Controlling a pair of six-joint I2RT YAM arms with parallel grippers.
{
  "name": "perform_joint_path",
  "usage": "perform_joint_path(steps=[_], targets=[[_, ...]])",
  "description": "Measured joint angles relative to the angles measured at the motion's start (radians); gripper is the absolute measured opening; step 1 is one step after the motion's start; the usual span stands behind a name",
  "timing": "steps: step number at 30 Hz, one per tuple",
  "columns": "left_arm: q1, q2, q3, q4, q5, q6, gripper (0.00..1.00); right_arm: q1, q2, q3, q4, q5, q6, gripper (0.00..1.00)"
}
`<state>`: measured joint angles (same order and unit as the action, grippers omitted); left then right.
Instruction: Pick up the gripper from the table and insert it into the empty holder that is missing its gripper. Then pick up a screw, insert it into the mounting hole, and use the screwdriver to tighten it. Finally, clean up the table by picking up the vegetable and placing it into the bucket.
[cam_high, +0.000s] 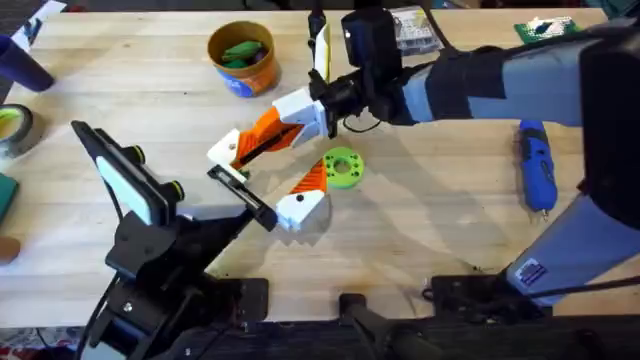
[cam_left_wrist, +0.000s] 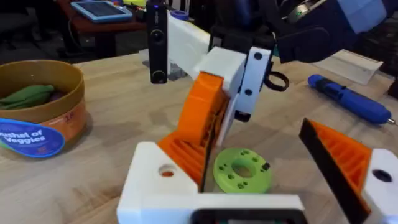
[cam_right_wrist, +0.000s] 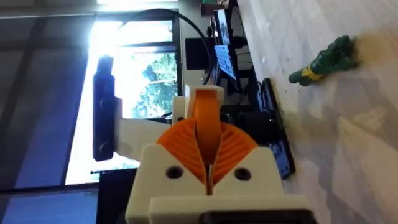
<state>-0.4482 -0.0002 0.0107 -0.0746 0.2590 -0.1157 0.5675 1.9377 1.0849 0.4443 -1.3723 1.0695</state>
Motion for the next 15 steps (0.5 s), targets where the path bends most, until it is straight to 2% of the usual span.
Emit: perform_joint_path(steps=[15], targets=[[0.004,0.0,0.0,-0.002,-0.032,-0.005,0.992,0.015,0.0,0.009,0.004,0.033,-0.001,0.01]])
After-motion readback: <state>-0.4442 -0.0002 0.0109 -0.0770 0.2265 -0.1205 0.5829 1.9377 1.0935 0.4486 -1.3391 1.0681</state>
